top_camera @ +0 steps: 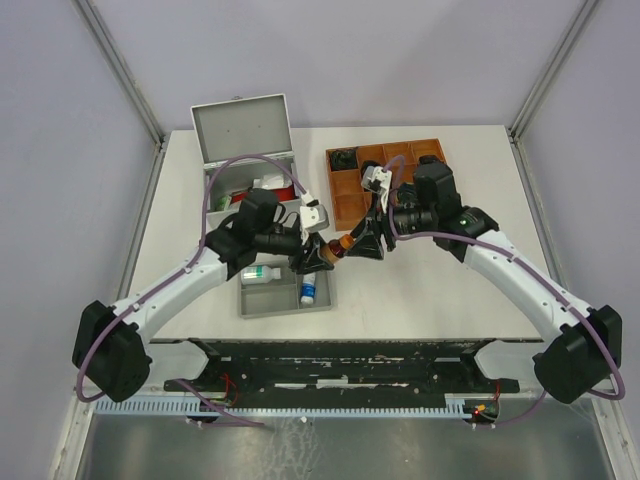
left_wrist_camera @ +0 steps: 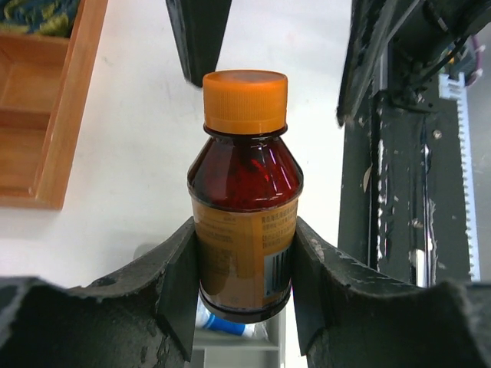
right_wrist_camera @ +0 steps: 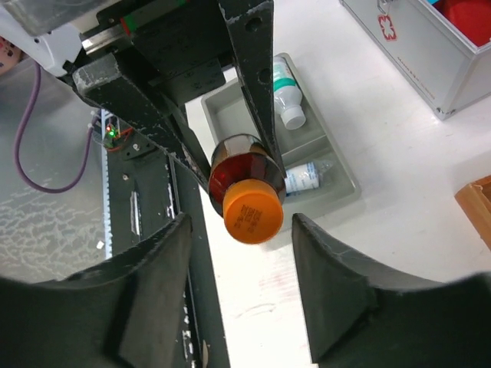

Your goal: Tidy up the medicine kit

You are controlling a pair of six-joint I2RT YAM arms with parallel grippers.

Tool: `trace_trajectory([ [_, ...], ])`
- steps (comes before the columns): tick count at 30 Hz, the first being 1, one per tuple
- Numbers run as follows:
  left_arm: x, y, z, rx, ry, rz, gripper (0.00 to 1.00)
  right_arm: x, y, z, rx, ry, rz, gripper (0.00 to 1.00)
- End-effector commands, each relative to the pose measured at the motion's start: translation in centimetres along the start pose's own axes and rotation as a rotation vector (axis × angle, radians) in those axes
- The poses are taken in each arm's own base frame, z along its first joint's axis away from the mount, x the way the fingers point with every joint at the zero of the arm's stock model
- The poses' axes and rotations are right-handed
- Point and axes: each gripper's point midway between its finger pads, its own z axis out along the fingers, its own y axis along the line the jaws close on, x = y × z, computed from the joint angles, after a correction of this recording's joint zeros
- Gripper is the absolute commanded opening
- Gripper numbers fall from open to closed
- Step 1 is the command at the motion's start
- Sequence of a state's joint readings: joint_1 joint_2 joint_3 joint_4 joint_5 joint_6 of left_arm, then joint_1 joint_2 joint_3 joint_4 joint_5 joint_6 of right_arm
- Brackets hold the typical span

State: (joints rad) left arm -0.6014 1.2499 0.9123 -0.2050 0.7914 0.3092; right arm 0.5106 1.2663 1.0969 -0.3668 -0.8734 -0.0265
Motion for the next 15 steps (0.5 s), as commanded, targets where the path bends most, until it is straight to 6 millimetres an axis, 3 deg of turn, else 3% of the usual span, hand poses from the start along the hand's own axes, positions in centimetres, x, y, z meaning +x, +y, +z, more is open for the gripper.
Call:
trace_trajectory([
  [1, -1.8, 0.8, -1.9, -0.071, 0.037, 0.122, 0.31, -1.8, 0.6, -0.9, -0.011, -0.038, -0.074, 0.66],
  [7, 1.3, 1.6, -4.7, -0.148, 0.271, 0.161, 0.30, -2.2, -0.6, -2.6, 0.065, -0.054, -0.093, 0.70],
  [15, 7.1, 2.3, -9.6, -0.275, 0.576, 0.215, 0.29, -1.8, -1.8, -3.5, 0.133, -0.032, -0.109, 0.71],
])
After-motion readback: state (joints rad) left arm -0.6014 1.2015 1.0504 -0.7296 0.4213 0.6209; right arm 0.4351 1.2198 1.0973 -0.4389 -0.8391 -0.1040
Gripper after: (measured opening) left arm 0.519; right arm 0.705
